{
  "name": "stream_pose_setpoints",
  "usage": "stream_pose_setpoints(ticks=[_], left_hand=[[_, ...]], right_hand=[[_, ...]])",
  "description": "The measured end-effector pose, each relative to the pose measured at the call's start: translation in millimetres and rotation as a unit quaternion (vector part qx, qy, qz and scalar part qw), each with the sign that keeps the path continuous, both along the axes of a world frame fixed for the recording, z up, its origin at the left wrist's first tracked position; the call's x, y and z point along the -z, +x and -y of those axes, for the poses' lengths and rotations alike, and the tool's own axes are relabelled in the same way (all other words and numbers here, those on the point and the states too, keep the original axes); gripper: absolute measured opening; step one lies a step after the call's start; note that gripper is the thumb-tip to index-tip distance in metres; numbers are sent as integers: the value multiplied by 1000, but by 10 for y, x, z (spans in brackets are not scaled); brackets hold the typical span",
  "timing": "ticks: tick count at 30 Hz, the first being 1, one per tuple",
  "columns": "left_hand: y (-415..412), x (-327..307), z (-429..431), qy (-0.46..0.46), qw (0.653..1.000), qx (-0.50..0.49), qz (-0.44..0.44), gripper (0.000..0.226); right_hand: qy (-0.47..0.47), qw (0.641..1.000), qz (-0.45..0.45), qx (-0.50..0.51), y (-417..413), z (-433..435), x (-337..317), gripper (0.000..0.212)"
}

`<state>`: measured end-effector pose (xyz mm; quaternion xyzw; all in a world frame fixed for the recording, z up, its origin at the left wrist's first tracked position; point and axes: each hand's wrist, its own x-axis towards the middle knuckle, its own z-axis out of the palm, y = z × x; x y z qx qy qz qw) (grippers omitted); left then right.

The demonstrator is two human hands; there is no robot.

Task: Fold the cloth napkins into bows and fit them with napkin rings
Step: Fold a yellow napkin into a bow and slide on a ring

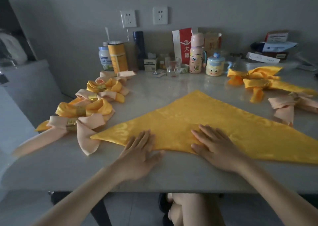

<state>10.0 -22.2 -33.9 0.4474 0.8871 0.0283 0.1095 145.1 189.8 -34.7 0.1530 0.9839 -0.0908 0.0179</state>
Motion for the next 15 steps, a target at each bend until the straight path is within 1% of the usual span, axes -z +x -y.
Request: stream_pose_setpoints(ticks=[3,6,9,11,13,14,15], left_hand=[[-155,-60,188,-25,999,-32,23,133],[-355,-95,470,-50,993,-99,27,109],[-432,-120,572,-66,989,-131,32,80],[-420,-191,540,-37,987,-147,44,76],[-400,-283,483,18,989,-144,14,72],[-384,-339,440,40,991,-129,-19,68],[-365,-402,385,59,991,-109,-48,63]], right_hand=[[-1,1000,13,-3,-10,26,-16,131],[-5,1000,20,-8,-38,64,-41,123],[-6,1000,12,-12,-59,53,-54,121],[-3,1000,19,-13,-81,67,-15,110],[-9,1000,12,-12,-107,90,12,102],[-27,1000,2,-14,-107,103,7,92],[-73,997,-20,-13,-103,128,-32,76]])
